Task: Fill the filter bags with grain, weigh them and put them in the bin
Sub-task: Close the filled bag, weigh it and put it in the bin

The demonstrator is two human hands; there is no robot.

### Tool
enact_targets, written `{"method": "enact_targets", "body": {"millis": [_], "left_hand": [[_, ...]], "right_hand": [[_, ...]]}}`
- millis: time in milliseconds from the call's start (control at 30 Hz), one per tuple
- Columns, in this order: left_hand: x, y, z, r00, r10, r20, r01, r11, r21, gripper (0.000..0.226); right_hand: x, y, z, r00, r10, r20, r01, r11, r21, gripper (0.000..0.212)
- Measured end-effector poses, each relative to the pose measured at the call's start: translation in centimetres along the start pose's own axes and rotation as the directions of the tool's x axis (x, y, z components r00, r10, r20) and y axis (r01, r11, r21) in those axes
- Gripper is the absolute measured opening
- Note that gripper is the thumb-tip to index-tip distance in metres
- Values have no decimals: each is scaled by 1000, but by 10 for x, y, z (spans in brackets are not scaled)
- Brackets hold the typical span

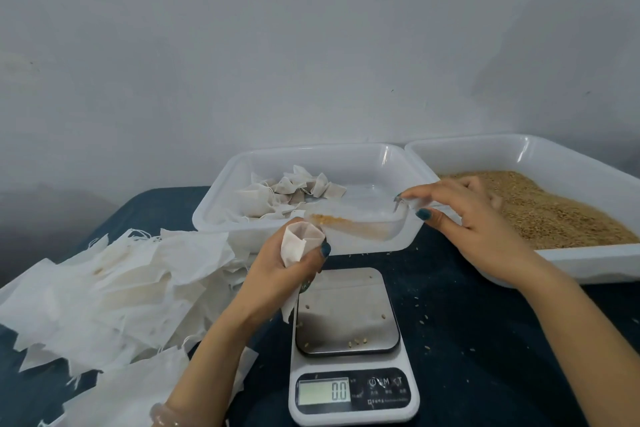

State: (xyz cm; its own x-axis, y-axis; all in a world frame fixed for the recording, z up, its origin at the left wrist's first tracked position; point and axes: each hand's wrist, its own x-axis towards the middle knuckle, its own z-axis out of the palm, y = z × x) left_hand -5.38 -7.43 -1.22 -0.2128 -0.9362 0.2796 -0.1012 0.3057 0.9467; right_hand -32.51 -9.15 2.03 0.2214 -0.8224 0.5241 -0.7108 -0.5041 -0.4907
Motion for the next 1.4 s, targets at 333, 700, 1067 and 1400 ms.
{"method": "enact_targets", "body": {"millis": [333,700,1067,1400], "left_hand": [[7,-9,-8,991,134,-29,-118,940,319,26],[13,-23,3,979,198,39,-201,934,295,33],[16,-36,3,994,107,-24,-91,929,359,37],[10,-33,-3,988,102,-119,-33,877,479,29]], "right_hand": [[5,49,-29,858,352,-375,-437,883,-170,31],[9,92,-43,665,745,-48,-610,506,-610,17],[16,4,11,977,105,-184,-171,902,-395,26],[-18,-15,105,989,147,-30,-146,989,28,31]]}}
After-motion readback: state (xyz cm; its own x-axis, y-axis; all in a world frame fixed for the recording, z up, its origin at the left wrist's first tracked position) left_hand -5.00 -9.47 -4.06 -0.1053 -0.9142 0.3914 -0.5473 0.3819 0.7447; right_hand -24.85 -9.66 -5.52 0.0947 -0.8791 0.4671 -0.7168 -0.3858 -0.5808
